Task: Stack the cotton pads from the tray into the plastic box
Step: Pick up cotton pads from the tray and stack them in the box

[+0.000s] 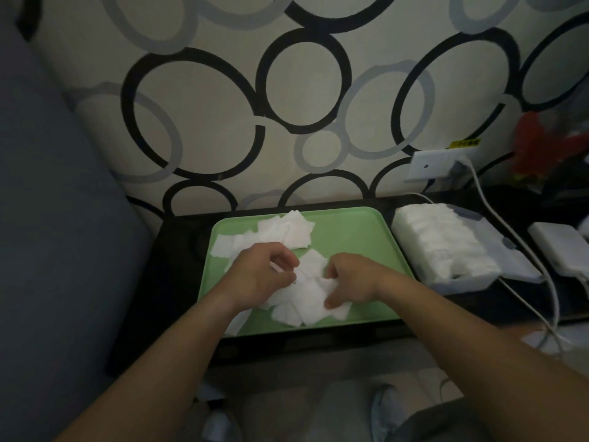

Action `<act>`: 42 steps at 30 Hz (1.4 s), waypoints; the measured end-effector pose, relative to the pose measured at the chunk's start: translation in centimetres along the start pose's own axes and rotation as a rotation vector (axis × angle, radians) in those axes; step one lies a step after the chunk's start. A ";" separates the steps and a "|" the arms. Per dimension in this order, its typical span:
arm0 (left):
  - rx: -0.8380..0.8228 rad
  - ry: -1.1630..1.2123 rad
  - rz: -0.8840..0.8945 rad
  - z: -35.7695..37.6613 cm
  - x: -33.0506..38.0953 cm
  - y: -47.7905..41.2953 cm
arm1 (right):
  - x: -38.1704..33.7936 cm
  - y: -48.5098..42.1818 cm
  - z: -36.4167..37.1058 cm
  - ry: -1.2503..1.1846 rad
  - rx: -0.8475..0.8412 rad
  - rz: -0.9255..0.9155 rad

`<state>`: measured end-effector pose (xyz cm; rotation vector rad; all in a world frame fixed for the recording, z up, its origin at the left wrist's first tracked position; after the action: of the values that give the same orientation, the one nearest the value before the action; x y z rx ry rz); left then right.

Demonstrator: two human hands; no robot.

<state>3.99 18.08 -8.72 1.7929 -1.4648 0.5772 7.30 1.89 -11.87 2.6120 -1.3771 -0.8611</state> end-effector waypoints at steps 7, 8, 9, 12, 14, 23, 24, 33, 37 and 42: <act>-0.112 -0.412 0.077 4.5 1.3 0.4 | 0.0 -0.4 0.0 -0.170 0.061 -0.083; -0.109 -0.433 0.072 4.7 1.3 0.3 | 0.1 -0.3 -0.1 -0.188 0.066 -0.086; -0.105 -0.438 0.068 4.9 1.3 0.2 | 0.3 -0.2 -0.3 -0.207 0.073 -0.090; -0.079 -0.452 0.052 5.1 1.1 -0.2 | 1.3 0.1 -0.9 -0.289 0.136 -0.081; -0.042 -0.460 0.049 4.8 1.2 -0.5 | 2.0 0.4 -1.5 -0.372 0.205 -0.067; -0.027 -0.267 0.001 3.3 0.8 -1.0 | 4.1 1.3 -3.0 -0.675 0.404 -0.024; -0.029 -0.267 0.014 3.2 0.8 -1.0 | 4.2 1.3 -3.1 -0.675 0.412 -0.020; -0.064 -0.061 0.108 2.2 1.8 -1.0 | 3.5 1.0 -2.8 -0.710 0.397 -0.033; -0.081 0.113 0.101 1.6 2.2 -0.9 | 2.9 0.9 -2.9 -0.766 0.397 -0.078; -0.148 0.293 0.062 1.8 2.2 -0.9 | 2.0 0.9 -3.1 -0.796 0.387 -0.120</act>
<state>5.17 15.36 -8.50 1.4831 -1.3282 0.7112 9.10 -0.76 -9.89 2.7566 -1.6749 -1.9864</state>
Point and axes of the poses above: each hand's wrist, its own y-axis away from the middle knuckle, its own z-axis out of the palm, x = y × z, the point moved 8 cm from there along -y, towards the middle knuckle, and after that the axes turned 12 degrees about -z, right-handed, at the moved point
